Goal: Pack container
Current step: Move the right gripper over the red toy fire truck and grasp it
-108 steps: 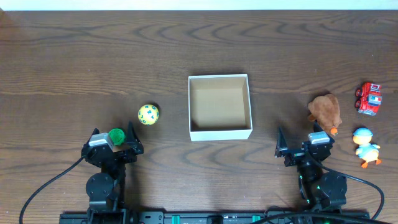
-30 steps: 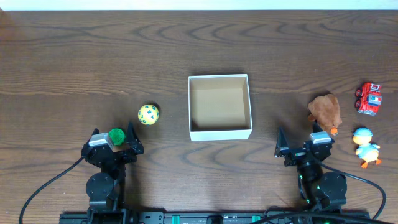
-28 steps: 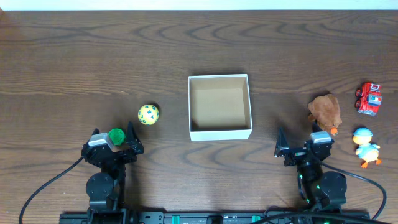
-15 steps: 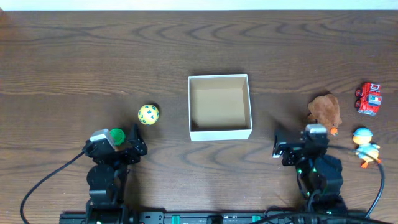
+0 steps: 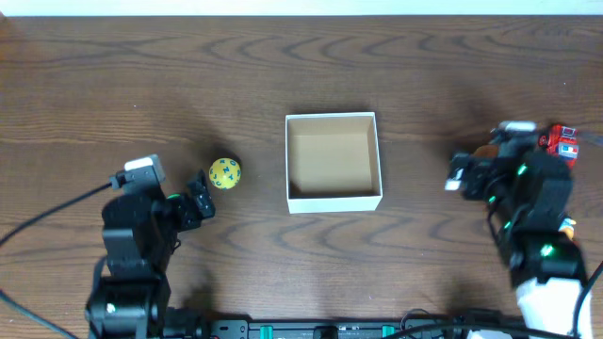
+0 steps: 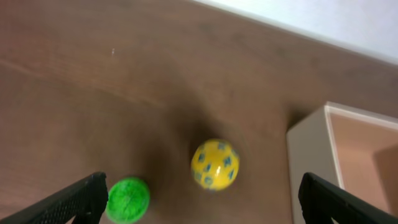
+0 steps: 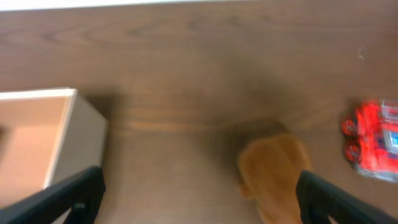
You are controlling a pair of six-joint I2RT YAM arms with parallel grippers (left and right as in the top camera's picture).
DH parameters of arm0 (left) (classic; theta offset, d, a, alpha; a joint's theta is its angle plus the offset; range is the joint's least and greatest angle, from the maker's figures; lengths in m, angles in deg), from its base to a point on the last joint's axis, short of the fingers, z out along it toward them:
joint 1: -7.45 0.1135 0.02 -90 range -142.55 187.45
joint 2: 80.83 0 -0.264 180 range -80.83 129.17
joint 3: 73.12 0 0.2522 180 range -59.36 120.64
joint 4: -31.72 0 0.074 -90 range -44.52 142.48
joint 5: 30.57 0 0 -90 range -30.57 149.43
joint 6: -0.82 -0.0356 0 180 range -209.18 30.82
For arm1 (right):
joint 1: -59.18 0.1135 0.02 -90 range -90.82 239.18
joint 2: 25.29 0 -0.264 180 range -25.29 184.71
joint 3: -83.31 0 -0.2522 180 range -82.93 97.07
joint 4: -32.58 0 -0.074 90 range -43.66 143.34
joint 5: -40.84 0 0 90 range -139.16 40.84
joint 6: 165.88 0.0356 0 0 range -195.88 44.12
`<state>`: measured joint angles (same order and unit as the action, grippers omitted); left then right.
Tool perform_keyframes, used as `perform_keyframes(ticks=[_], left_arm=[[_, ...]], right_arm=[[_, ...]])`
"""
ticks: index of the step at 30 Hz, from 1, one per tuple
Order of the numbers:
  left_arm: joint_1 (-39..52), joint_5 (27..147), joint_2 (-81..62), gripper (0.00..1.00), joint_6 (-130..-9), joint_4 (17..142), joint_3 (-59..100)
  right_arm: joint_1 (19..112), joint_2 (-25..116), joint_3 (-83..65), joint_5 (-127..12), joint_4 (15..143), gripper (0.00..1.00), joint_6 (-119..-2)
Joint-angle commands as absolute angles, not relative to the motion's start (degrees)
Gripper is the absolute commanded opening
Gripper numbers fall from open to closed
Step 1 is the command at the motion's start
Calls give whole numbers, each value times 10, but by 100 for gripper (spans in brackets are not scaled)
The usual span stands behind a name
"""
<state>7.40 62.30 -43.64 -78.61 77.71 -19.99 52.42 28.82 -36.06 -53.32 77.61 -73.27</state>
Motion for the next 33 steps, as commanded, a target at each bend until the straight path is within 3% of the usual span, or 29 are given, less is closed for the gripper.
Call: perform_keyframes(ticks=[1, 8, 11, 19, 33], left_arm=[[77, 627, -396, 98, -830, 821, -134], [77, 627, -375, 98, -830, 843, -103], [77, 627, -375, 98, -830, 843, -103], [77, 627, -369, 98, -830, 843, -103], [77, 627, -342, 98, -830, 849, -103]], right_arm=[[454, 363, -260, -567, 845, 99, -742], [346, 510, -66, -582, 1005, 99, -741], [332, 531, -36, -592, 980, 99, -748], [311, 617, -7, -462, 919, 99, -725], [292, 826, 22, -464, 859, 99, -841]])
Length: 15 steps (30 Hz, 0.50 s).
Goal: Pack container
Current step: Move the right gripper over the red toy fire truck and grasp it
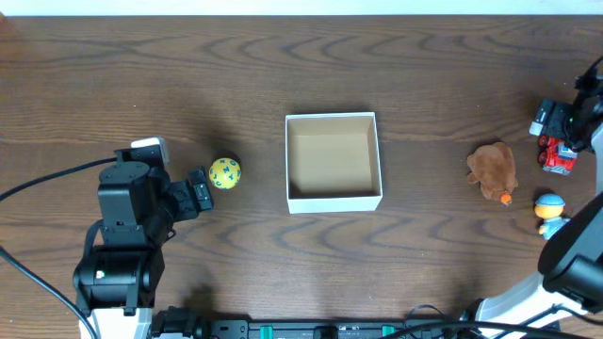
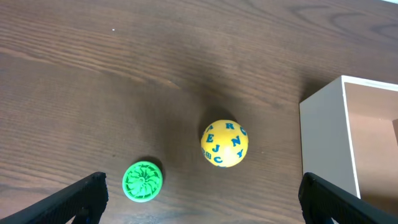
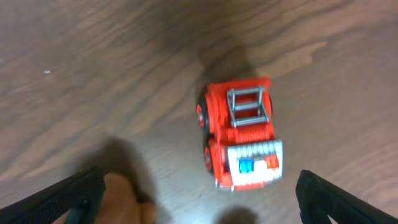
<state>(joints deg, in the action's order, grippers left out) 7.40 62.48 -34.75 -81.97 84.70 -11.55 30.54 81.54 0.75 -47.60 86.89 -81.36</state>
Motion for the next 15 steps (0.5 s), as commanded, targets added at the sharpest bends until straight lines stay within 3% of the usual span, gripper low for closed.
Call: perform_keyframes(ticks=[1, 15], left_arm=[[77, 627, -340, 98, -830, 849, -103], [77, 627, -318, 98, -829, 849, -103]], right_arm=[[288, 830, 22, -464, 854, 99, -841], [254, 891, 21, -486, 844, 96, -853]])
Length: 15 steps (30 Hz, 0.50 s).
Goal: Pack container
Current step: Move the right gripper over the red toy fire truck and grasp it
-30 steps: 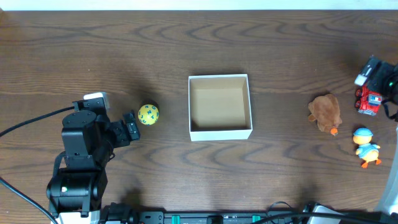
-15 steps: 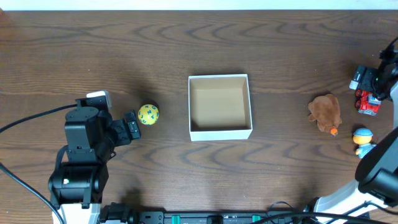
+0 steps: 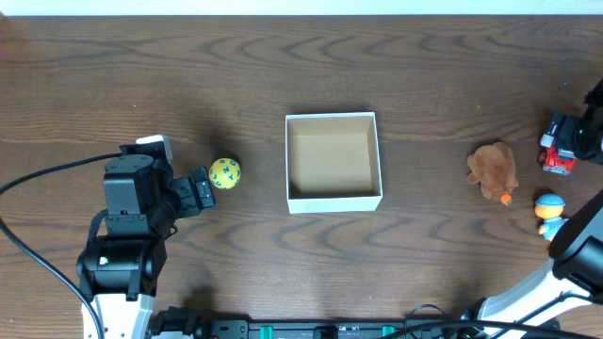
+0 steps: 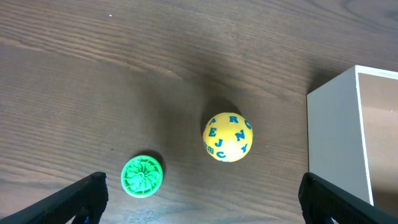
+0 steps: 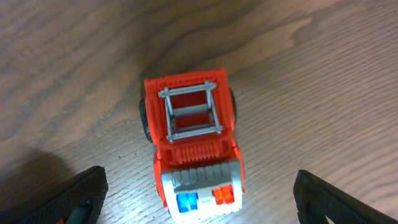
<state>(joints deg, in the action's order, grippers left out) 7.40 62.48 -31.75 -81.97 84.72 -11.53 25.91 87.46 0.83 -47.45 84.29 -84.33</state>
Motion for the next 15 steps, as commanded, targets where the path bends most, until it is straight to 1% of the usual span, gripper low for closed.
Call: perform_keyframes(ticks=[1, 6, 9, 12, 15], left_arm=[[77, 627, -318, 98, -829, 849, -103], [77, 627, -318, 98, -829, 849, -103], [77, 627, -318, 98, -829, 849, -103], [77, 627, -318, 98, -829, 849, -103], [77, 627, -317, 98, -829, 849, -103]], right_arm=[[254, 896, 21, -488, 844, 96, -853], [254, 918, 21, -492, 844, 93, -853], [254, 922, 21, -492, 844, 87, -851], [254, 922, 21, -492, 838, 84, -851], [254, 922, 21, -492, 837, 78, -849]])
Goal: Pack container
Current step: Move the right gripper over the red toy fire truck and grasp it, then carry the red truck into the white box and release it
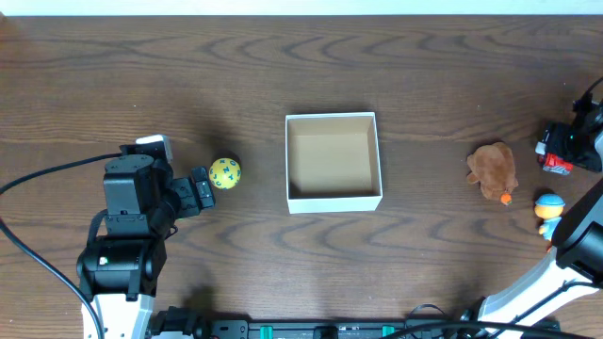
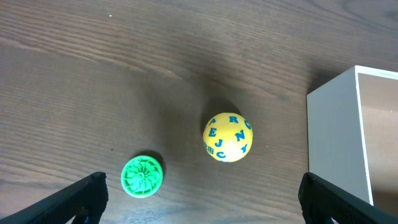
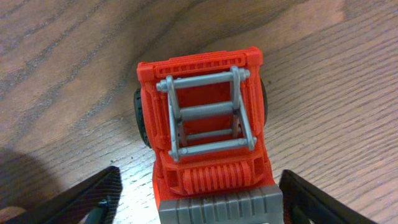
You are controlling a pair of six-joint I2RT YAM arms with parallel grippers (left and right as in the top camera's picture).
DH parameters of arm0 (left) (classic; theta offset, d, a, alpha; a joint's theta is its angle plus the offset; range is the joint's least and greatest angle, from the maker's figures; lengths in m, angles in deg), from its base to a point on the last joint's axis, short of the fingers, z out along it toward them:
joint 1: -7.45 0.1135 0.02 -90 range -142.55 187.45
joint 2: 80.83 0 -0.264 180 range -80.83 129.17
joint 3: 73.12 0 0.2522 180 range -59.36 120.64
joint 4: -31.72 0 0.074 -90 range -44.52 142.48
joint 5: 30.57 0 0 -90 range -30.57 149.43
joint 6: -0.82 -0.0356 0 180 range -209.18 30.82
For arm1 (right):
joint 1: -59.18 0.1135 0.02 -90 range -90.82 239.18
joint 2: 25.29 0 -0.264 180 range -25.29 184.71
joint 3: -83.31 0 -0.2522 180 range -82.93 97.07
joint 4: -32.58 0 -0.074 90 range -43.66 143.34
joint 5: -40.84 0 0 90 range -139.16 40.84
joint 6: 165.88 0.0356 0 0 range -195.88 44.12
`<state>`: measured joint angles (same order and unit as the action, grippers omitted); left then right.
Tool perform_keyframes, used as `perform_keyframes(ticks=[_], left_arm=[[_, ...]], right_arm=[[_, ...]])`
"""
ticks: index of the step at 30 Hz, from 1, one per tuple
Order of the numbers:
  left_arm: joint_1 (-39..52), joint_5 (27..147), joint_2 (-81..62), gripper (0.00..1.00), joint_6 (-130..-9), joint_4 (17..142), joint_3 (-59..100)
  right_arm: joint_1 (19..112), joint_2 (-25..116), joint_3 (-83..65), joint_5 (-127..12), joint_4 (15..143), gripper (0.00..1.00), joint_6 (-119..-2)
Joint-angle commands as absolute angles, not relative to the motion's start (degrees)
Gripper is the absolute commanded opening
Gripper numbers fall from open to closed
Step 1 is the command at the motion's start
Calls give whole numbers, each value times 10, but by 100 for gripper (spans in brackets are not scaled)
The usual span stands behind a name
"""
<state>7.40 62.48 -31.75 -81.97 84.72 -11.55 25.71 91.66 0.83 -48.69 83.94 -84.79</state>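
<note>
An open white box (image 1: 334, 162) with a tan floor stands mid-table. A yellow lettered ball (image 2: 227, 137) and a green disc (image 2: 142, 177) lie left of it, in front of my open left gripper (image 2: 199, 205). At the far right my right gripper (image 3: 198, 199) is open and straddles a red toy fire truck (image 3: 203, 130) with a grey ladder, one finger on each side, apart from it. In the overhead view the fire truck (image 1: 558, 164) is partly hidden by that gripper (image 1: 571, 143).
A brown plush toy (image 1: 493, 170) lies right of the box. A small blue and orange figure (image 1: 549, 206) sits below the truck near the table's right edge. A black cable (image 1: 42, 185) runs off to the left.
My right gripper has come lower and closer over the fire truck, which now fills more of the wrist view between the fingers. The left arm has not moved.
My right gripper was above the brown plush beside the box. Then it was at the far right with the fire truck in view, then centred over it, and now low around it. The left gripper stayed open facing the ball and green disc.
</note>
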Motion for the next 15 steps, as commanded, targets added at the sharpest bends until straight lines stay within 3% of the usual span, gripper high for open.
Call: perform_keyframes(ticks=[1, 15], left_arm=[[77, 627, -317, 98, -829, 849, -103], [77, 627, -317, 98, -829, 849, -103]], right_arm=[[254, 922, 21, -492, 836, 77, -849], [255, 921, 21, -497, 832, 52, -845]])
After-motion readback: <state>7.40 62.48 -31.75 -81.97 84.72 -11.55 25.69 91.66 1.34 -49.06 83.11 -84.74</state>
